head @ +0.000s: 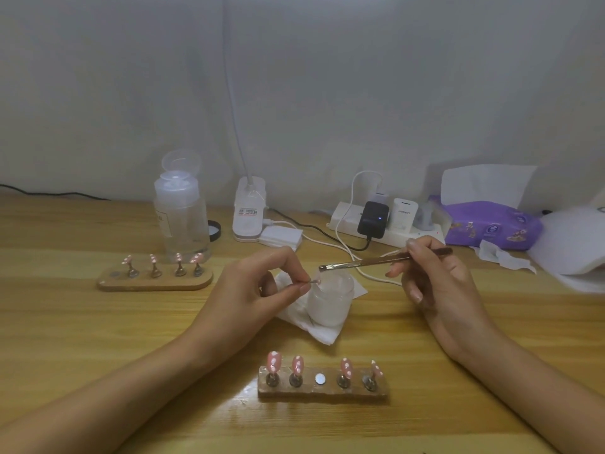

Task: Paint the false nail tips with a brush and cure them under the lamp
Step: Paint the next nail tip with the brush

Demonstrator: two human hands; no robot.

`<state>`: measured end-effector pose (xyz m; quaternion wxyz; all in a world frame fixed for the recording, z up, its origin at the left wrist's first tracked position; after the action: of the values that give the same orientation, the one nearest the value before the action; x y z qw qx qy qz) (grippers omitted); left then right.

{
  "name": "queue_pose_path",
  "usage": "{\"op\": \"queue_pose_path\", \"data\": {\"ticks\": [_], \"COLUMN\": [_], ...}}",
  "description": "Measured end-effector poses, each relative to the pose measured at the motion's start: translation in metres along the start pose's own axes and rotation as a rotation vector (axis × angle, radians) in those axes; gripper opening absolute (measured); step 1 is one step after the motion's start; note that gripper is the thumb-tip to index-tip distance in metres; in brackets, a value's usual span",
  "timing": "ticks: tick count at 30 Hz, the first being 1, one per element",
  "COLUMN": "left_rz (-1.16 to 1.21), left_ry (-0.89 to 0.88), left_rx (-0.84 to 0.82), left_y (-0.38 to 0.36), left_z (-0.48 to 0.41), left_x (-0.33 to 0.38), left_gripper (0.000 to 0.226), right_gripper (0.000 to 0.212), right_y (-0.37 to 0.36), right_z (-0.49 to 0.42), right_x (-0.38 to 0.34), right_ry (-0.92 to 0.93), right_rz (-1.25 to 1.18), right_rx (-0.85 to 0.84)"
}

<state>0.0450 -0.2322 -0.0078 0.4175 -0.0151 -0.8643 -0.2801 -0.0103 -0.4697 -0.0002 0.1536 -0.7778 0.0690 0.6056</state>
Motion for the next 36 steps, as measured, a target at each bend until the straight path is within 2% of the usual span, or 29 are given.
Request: {"op": "queue_pose_path", "data": {"ticks": [3,7,11,15,18,22,24,28,32,36], "left_rz": [0.006,-0.001,0.006,0.004,0.014,0.022,0.027,0.031,0.034,0.032], "left_ry": [-0.002,-0.018,-0.018,-0.019,-0.016,-0.006,-0.003,0.010,0.018,0.019], "left_rx": [-0.007,-0.003,0.003,-0.007,-0.009,-0.006,-0.009,-0.013,-0.020,-0.022], "left_y": [-0.0003,0.0003,-0.0009,-0.0018,-0.0015,-0.0015,-0.0021,-0.0014,-0.0014,-0.0014], "left_z": [-0.0002,-0.0008,-0.0012,-0.0009,-0.0015,-0.0020,-0.0016,-0.0017,-0.0019,-0.0021], "left_x": [-0.0008,-0.0013,-0.0033,-0.0043,-0.0057,-0.0068,-0.0061,-0.0057,-0.0054,-0.0048], "left_gripper": [0.005,0.006,0.011,0.012,0.012,0.007,0.007,0.006,0.004,0.005], "right_gripper": [0.017,0.016,0.017,0.016,0.017,0.024,0.017,0.016,0.017,0.019], "right_y": [-0.0029,-0.0005,-0.0044,-0.0019,-0.0037,-0.0033,-0.0012,-0.0039,-0.0004,0.0004], "right_z": [0.0014,0.0003,0.0017,-0.0002,0.0013,0.0007,-0.0004,0.0008,-0.0016,-0.0012], "right_x": [-0.0002,0.0000,-0.0016,-0.0005,-0.0026,0.0000,-0.0001,-0.0015,0.0023,-0.0001], "right_ry": [0.004,0.001,0.015,-0.003,0.019,-0.003,0.000,0.038,0.001,0.057], "right_rz": [0.020,0.015,0.023,0.011,0.003,0.032,0.013,0.005,0.034,0.010], "right_rx": [-0.045,-0.007,-0.055,-0.004,-0.040,-0.015,0.004,-0.062,-0.001,-0.013]}}
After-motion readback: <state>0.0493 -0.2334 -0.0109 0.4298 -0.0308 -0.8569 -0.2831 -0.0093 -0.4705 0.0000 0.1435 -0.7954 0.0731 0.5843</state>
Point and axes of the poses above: each hand's wrist, its own z-axis away from the middle knuckle, its own y-axis out of the back of the hand, x = y × z, the point moved 3 cm from there along -z, towards the middle knuckle
